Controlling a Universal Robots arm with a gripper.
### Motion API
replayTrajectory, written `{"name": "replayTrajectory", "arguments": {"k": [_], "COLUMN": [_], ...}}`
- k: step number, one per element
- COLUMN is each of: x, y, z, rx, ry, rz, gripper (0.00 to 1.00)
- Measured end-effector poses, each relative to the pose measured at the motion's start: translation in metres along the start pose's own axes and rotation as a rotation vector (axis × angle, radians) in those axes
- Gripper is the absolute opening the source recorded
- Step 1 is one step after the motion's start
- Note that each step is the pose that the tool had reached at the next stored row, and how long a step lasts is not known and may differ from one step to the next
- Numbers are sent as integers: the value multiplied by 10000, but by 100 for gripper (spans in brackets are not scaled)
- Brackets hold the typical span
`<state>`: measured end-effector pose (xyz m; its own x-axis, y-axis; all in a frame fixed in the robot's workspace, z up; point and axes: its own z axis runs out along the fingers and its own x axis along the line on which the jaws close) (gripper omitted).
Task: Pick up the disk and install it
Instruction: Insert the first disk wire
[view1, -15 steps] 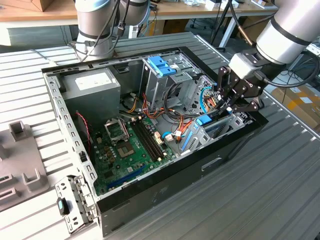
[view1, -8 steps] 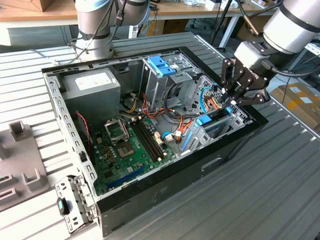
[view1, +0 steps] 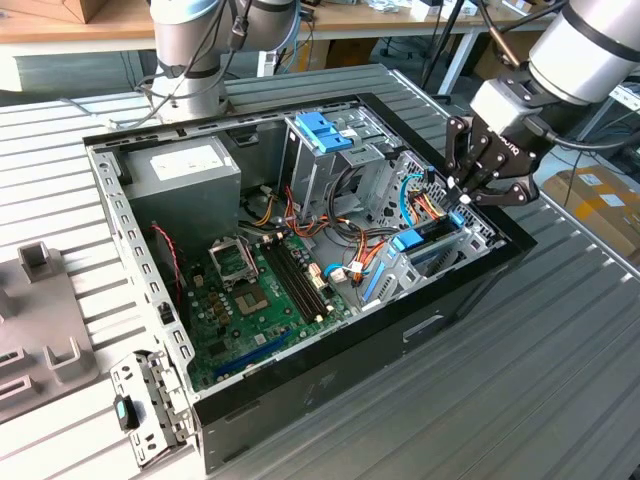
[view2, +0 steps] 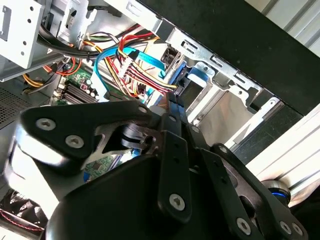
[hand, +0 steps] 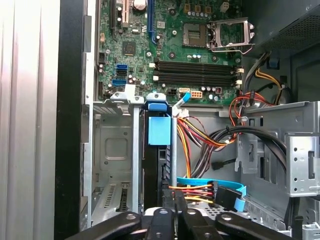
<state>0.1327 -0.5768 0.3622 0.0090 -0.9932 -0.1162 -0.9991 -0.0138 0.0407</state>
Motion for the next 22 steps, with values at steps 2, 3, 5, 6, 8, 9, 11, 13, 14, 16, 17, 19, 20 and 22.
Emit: {"name": "replayTrajectory", "arguments": {"k": [2, 3, 5, 6, 8, 9, 11, 13, 14, 16, 17, 19, 20, 22], "x": [1, 6, 10, 13, 20, 22, 25, 29, 31, 35, 38, 43, 45, 52], "y": [-1, -3, -6, -6, -8, -9, -9, -10, -11, -11, -12, -13, -13, -13], "z": [9, 30, 50, 61, 81, 90, 108, 127, 135, 150, 160, 181, 187, 194], "rx": [-3, -15, -31, -37, -51, -55, -62, -69, -71, -75, -77, -81, -83, -83], "ry": [-1, -2, 0, -1, -1, -1, -2, -1, -1, -2, -1, 3, 4, 2], "rz": [1, 1, 3, 5, 6, 7, 8, 8, 8, 8, 9, 10, 10, 10], "gripper": [11, 11, 11, 11, 11, 11, 11, 11, 11, 11, 11, 11, 11, 11]}}
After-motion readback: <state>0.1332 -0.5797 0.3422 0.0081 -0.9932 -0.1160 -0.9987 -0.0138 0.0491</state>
